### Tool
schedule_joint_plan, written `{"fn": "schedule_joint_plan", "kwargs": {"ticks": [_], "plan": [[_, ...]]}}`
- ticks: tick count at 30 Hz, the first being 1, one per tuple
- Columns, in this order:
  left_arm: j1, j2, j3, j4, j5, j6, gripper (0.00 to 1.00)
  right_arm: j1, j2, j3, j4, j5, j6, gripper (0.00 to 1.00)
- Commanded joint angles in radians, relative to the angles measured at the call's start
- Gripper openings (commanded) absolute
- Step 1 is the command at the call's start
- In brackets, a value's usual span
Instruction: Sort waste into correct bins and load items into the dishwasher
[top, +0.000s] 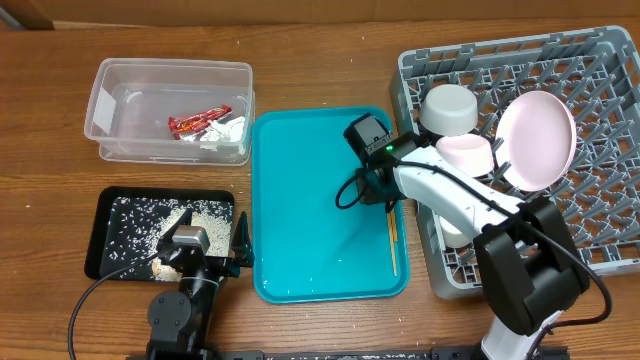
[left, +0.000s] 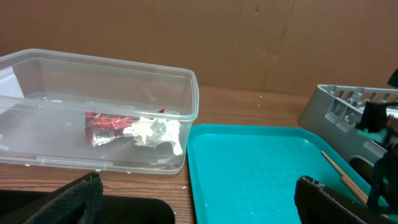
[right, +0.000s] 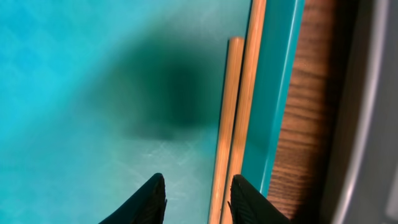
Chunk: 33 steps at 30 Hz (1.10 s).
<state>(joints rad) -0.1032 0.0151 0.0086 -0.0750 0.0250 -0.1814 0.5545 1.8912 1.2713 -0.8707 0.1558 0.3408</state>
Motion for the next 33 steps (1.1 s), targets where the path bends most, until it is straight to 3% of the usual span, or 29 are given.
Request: {"fn": "schedule_joint_plan", "kwargs": {"ticks": [1, 5, 9, 11, 22, 25, 26, 27, 33], "plan": [[-0.004, -0.01, -0.004, -0.002, -0.002, -0.006, 1.0, 0.0, 0.039, -0.028, 0.01, 0.0, 0.011, 0.37], [-0.004, -0.01, -0.004, -0.002, -0.002, -0.006, 1.0, 0.0, 0.068, -0.053, 0.031, -0.027, 0.011, 0.34], [-0.004, -0.01, -0.004, -0.002, -0.002, -0.006, 1.0, 0.001, 0.067, -0.056, 0.032, -0.083, -0.001, 0.18], [-0.004, -0.01, -0.004, -0.002, -0.002, -0.006, 1.0, 0.001, 0.067, -0.056, 0.026, -0.091, -0.001, 0.15], [-0.004, -0.01, -0.004, -0.002, -0.002, -0.006, 1.0, 0.022, -0.026, -0.029, -0.021, -0.079, -0.005, 0.17], [-0.004, -0.01, -0.004, -0.002, -0.002, -0.006, 1.0, 0.035, -0.065, -0.029, -0.029, -0.08, -0.005, 0.27], [-0.004, -0.01, -0.004, -0.002, -0.002, -0.006, 1.0, 0.039, -0.067, -0.029, -0.031, -0.08, -0.005, 0.41], [-0.004, -0.01, -0.004, -0.002, -0.002, -0.006, 1.0, 0.039, -0.066, -0.031, -0.032, -0.08, -0.005, 0.43], [-0.004, -0.01, -0.004, -0.002, -0.002, -0.006, 1.0, 0.039, -0.065, -0.067, 0.013, -0.08, -0.005, 0.26]]}}
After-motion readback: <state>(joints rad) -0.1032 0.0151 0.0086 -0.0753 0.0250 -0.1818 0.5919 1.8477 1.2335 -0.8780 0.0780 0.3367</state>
